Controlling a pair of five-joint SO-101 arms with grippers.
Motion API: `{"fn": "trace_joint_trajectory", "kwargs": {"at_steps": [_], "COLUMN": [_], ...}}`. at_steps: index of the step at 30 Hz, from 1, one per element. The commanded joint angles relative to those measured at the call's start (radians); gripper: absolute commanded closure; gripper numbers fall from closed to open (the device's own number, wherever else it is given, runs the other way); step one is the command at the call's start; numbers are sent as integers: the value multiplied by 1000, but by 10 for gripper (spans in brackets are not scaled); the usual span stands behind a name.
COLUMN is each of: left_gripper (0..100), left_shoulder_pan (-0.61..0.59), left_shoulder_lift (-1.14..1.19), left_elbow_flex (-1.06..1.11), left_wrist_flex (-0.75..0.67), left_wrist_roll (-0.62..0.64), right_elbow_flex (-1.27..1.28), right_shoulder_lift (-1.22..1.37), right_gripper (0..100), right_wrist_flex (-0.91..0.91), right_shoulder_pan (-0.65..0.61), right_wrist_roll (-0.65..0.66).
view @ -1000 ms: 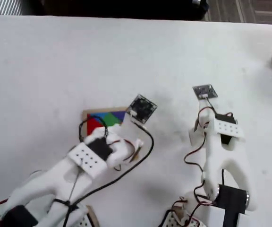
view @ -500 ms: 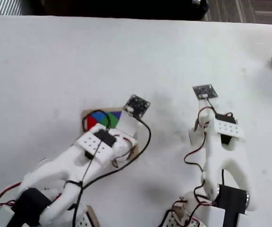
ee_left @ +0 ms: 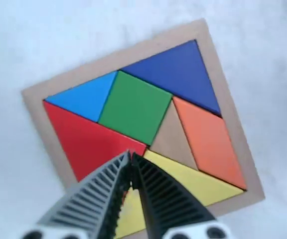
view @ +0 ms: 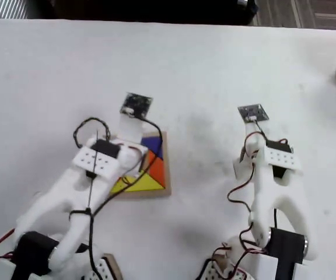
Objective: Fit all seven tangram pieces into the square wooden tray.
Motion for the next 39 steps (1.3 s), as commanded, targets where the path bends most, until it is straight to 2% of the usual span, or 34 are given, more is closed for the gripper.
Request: {"fn": "trace_joint_trajectory", "kwargs": {"at_steps": [1, 4, 10, 15, 23, 32, 37, 39], "left_gripper": [976, 976, 976, 976, 976, 975, 974, 974], "left_shoulder_pan": [-82, -151, -237, -329, -450, -559, -595, -595], "left_shoulder_lift": [-99, -223, -487, -694, -1013, -1382, -1524, -1532], "left_elbow_flex": [-37, 26, 212, 388, 620, 855, 848, 847], "left_wrist_flex": [14, 5, -20, -72, -66, -54, 163, 203], "left_wrist_roll": [8, 6, -137, -138, -141, -141, -141, -141], "right_elbow_flex": [-5, 2, 167, 354, 592, 727, 799, 832], "right_shoulder_lift": [-45, -71, -271, -536, -929, -1305, -1521, -1596], "right_gripper": [981, 981, 981, 981, 978, 978, 981, 980], "right_wrist_flex": [-18, -18, -99, -174, -166, 108, 269, 306], "right_shoulder_pan": [-2, -31, -82, -116, -191, -248, -242, -239], "right_wrist_roll": [-14, -64, -68, -61, 29, 41, 41, 41]}}
